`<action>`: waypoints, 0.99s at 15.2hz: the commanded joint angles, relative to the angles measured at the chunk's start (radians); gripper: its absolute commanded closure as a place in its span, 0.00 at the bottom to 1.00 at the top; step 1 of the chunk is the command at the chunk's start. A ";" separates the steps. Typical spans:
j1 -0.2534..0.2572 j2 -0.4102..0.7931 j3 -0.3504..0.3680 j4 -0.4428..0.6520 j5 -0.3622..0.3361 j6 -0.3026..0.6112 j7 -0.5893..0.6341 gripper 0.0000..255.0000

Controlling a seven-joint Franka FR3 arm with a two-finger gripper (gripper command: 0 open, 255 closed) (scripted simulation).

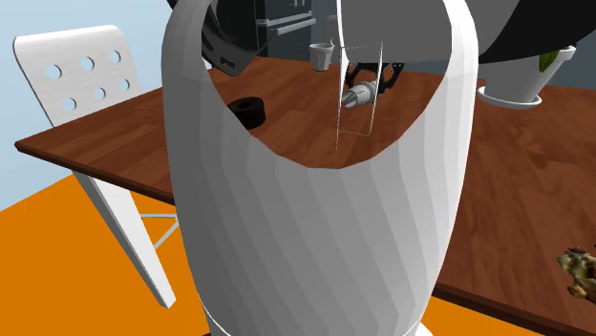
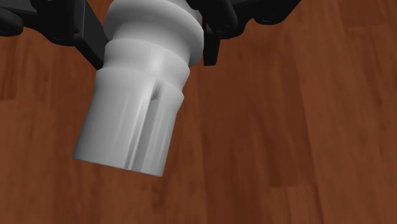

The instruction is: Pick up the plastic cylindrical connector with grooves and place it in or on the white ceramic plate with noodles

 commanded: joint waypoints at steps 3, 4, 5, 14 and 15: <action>-0.004 0.008 -0.002 0.063 0.003 -0.057 0.003 1.00; -0.005 0.010 -0.003 0.080 0.004 -0.071 0.004 1.00; -0.006 0.013 -0.004 0.097 0.006 -0.085 0.005 1.00; -0.020 -0.149 -0.021 -0.028 -0.079 -0.102 -0.020 1.00; -0.025 -0.181 -0.023 -0.058 -0.096 -0.100 -0.026 1.00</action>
